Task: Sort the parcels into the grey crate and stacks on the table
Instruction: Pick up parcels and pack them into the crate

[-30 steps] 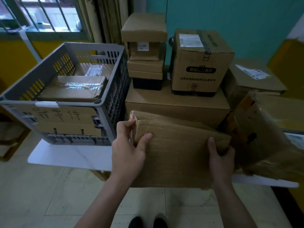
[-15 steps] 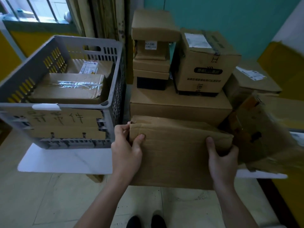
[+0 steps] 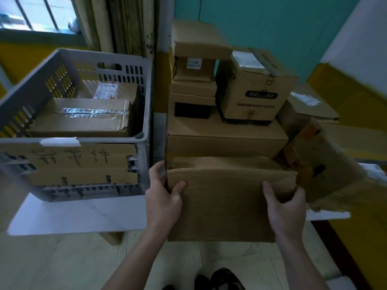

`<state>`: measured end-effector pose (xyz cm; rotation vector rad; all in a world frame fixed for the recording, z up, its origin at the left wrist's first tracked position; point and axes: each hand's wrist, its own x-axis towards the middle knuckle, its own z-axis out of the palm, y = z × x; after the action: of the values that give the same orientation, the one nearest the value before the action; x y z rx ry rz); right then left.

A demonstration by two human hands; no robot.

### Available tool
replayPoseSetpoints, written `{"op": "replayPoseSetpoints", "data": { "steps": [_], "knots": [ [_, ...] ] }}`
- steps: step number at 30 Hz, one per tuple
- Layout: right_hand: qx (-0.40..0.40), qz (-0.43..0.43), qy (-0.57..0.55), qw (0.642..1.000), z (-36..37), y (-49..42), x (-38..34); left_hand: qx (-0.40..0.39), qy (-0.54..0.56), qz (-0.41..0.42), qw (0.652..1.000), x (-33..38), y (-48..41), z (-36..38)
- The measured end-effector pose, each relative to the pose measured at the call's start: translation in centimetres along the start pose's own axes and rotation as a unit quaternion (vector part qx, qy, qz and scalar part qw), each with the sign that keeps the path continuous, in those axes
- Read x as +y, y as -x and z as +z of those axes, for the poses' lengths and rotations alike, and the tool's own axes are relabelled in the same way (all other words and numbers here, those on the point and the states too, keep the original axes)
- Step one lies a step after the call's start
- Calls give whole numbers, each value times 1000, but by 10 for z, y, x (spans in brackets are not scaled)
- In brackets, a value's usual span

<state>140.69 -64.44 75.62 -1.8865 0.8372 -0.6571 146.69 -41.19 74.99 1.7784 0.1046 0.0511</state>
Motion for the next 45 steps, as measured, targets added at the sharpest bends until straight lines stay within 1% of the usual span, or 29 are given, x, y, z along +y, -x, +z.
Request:
{"op": "replayPoseSetpoints", "data": {
  "steps": [3, 7, 13, 18, 25, 28, 30, 33, 36, 40, 43, 45],
  "knots": [
    [0, -10, 14, 1000, -1, 1, 0, -33, -46, 11, 998, -4, -2, -2],
    [-7, -16, 9, 1000, -1, 1, -1, -27, -74, 14, 997, -8, -6, -1],
    [-38, 1, 4, 999, 0, -3, 8, -8, -63, 12, 998, -8, -16, 4],
    [-79, -3, 17, 997, 0, -10, 15, 7, -49, 0, 999, -7, -19, 7],
    [-145, 47, 13, 988, -1, -13, 21, 23, -11, -25, 999, -5, -22, 6],
    [-157, 60, 6, 986, 0, -13, 23, 27, 1, -25, 999, -6, -24, 4],
    [-152, 62, 1, 986, 1, -15, 25, 35, 15, -32, 999, -6, -26, 3],
    [-126, 63, -5, 990, -1, -16, 24, 37, 39, -75, 996, -5, -27, 1],
    [-109, 73, -37, 991, -7, -17, 24, -18, 35, -71, 997, -11, -18, -1],
    [-81, 74, -75, 991, -15, -11, 21, -87, 72, -90, 990, -16, -5, -9],
    [-66, 54, -94, 992, -18, -3, 17, -89, 116, -108, 983, -16, -1, -15],
    [-67, 43, -105, 991, -19, 1, 15, -91, 124, -92, 984, -17, -2, -20]
  ]
}}
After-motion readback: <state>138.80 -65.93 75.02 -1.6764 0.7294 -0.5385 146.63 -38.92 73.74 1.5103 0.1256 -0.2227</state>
